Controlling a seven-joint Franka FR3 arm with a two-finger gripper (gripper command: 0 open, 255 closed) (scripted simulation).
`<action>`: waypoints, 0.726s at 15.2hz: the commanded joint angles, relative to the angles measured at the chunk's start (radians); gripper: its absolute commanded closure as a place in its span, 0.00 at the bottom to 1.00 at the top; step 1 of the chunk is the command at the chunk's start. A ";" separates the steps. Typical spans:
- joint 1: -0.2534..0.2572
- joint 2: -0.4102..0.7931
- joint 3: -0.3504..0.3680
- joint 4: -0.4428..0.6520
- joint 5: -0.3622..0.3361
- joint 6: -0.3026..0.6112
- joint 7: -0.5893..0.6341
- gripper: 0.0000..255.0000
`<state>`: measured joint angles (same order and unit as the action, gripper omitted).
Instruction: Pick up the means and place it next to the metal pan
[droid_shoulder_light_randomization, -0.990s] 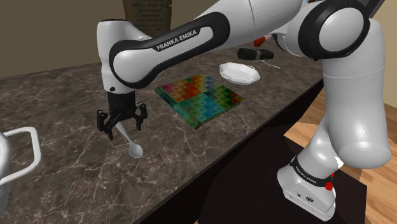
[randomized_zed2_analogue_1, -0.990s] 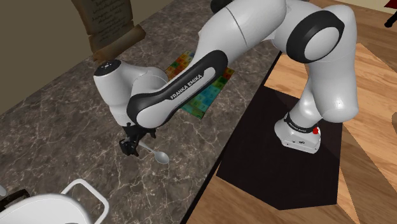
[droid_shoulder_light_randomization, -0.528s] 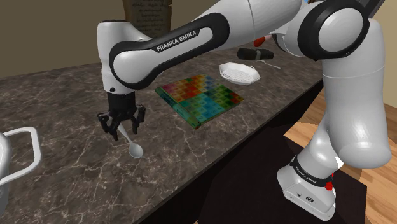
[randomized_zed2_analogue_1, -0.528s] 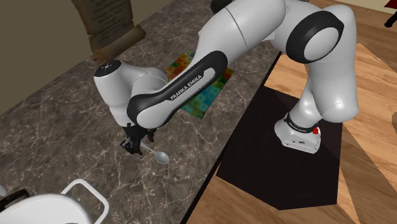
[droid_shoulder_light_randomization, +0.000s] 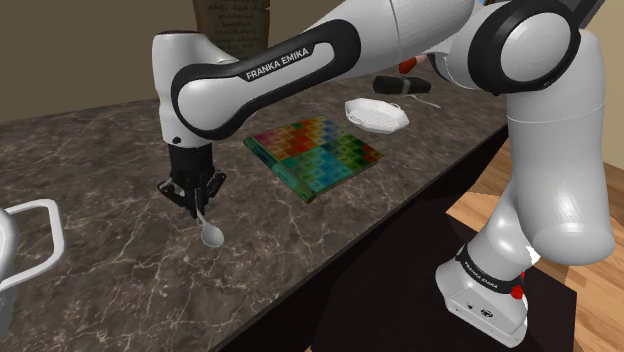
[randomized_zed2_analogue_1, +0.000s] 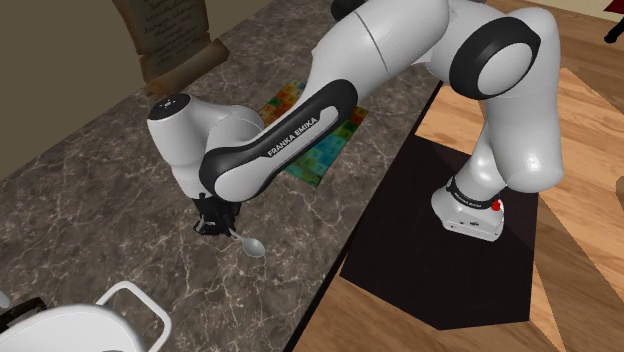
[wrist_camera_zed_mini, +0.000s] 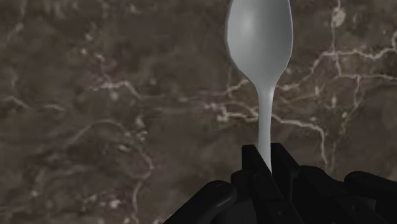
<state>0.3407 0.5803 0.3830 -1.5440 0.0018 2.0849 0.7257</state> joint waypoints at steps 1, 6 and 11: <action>0.000 0.000 0.000 -0.003 0.000 0.002 0.000 1.00; -0.003 -0.027 0.005 0.025 0.007 -0.051 0.004 1.00; -0.004 -0.049 0.010 0.059 0.012 -0.107 0.009 1.00</action>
<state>0.3374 0.5362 0.3920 -1.4915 0.0127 1.9905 0.7343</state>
